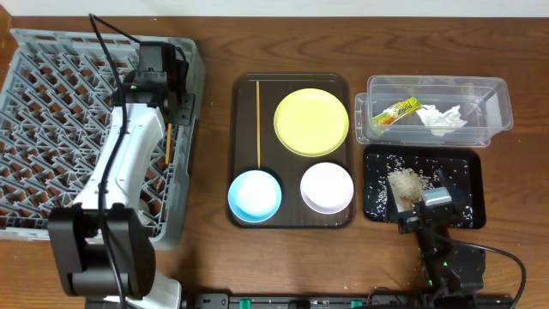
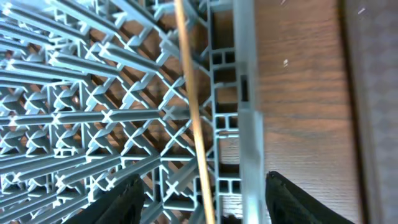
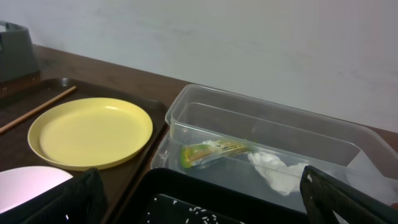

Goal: Sort waste into correct bins and load items into the dishwasher

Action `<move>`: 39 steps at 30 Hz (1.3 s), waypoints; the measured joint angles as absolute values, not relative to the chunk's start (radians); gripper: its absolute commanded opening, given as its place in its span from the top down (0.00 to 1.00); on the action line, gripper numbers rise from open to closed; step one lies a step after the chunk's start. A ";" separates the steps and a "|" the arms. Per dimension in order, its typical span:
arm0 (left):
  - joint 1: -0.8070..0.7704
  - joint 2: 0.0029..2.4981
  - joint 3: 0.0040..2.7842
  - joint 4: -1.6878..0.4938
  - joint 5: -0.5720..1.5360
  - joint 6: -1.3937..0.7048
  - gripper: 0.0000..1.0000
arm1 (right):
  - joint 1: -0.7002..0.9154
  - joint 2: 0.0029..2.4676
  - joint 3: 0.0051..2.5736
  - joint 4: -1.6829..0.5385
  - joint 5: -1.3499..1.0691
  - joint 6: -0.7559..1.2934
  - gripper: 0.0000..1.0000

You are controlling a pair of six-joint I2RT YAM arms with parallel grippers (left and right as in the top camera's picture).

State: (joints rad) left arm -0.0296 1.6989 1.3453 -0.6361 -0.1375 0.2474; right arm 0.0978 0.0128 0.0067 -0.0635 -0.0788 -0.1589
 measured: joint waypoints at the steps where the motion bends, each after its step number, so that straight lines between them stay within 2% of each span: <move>1: -0.038 1.685 1.345 -0.636 -0.134 0.239 0.38 | 0.098 0.013 0.007 -0.064 -0.079 -0.159 0.01; 3: -0.070 1.635 1.346 -0.636 -0.094 0.214 0.42 | 0.098 0.013 0.007 -0.064 -0.079 -0.159 0.01; 5: -0.112 1.597 1.346 -0.631 -0.029 0.176 0.50 | 0.098 0.013 0.007 -0.064 -0.079 -0.159 0.01; 10: -0.247 1.597 1.348 -0.604 0.059 0.025 0.51 | 0.098 0.013 0.007 -0.064 -0.079 -0.159 0.01; 15: -0.351 1.761 1.348 -0.542 0.029 -0.102 0.51 | 0.098 0.013 0.007 -0.064 -0.079 -0.159 0.01; 18: -0.361 1.877 1.348 -0.496 0.007 -0.128 0.52 | 0.098 0.013 0.007 -0.064 -0.079 -0.159 0.01; 21: -0.361 1.963 1.347 -0.466 -0.007 -0.143 0.58 | 0.098 0.013 0.007 -0.064 -0.079 -0.159 0.01; 31: -0.361 2.044 1.347 -0.464 -0.003 -0.167 0.94 | 0.098 0.013 0.007 -0.064 -0.079 -0.159 0.01; 39: -0.360 2.030 1.356 -0.575 -0.007 -0.130 0.94 | 0.098 0.013 0.007 -0.064 -0.079 -0.159 0.01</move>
